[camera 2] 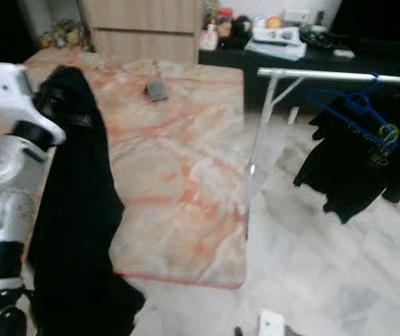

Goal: Hang hanger

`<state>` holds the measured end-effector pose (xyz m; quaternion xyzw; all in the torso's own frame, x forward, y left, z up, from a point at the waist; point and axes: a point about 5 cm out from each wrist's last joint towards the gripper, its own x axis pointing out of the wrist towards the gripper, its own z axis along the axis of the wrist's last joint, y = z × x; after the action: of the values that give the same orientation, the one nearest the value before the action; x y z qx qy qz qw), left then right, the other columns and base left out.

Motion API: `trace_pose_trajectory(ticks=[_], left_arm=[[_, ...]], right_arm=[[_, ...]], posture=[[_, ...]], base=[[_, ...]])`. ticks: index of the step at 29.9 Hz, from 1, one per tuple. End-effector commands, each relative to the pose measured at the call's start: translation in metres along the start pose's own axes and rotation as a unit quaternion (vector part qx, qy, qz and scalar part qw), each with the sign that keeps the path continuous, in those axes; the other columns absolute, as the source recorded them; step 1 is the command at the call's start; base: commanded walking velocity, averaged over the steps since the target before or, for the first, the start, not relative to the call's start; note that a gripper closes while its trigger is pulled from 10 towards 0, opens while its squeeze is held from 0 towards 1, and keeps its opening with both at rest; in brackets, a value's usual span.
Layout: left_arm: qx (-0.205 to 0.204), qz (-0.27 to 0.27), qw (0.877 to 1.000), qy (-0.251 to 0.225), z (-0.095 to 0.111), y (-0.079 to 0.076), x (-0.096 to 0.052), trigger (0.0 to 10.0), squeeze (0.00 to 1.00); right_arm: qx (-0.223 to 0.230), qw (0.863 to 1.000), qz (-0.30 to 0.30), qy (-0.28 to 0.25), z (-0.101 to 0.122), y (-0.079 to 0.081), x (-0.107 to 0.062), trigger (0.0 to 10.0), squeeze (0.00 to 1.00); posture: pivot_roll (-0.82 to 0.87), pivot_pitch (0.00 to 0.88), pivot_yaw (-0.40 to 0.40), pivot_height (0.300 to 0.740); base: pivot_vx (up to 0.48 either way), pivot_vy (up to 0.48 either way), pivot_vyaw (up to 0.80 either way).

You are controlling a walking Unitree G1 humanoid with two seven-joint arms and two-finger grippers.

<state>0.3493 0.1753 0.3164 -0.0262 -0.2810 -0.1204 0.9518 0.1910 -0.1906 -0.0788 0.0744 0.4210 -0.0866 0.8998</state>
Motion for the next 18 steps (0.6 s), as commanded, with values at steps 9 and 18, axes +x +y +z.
trace_pose_trajectory(ticks=[9,18], left_arm=[[-0.001,-0.013,0.999,-0.035,0.012,-0.004,0.012,10.0,0.00],[-0.043,-0.025,0.998,0.036,-0.020,-0.006,-0.027,10.0,0.00]], right_arm=[[0.006,1.000,0.009,0.009,-0.006,0.010,0.000,10.0,0.00],[0.004,1.000,0.008,0.013,-0.008,0.009,-0.001,10.0,0.00]], posture=[[0.07,0.109,-0.028,0.740],[0.06,0.119,-0.028,0.740]], base=[[0.480,0.000,0.00],[0.175,0.000,0.00]])
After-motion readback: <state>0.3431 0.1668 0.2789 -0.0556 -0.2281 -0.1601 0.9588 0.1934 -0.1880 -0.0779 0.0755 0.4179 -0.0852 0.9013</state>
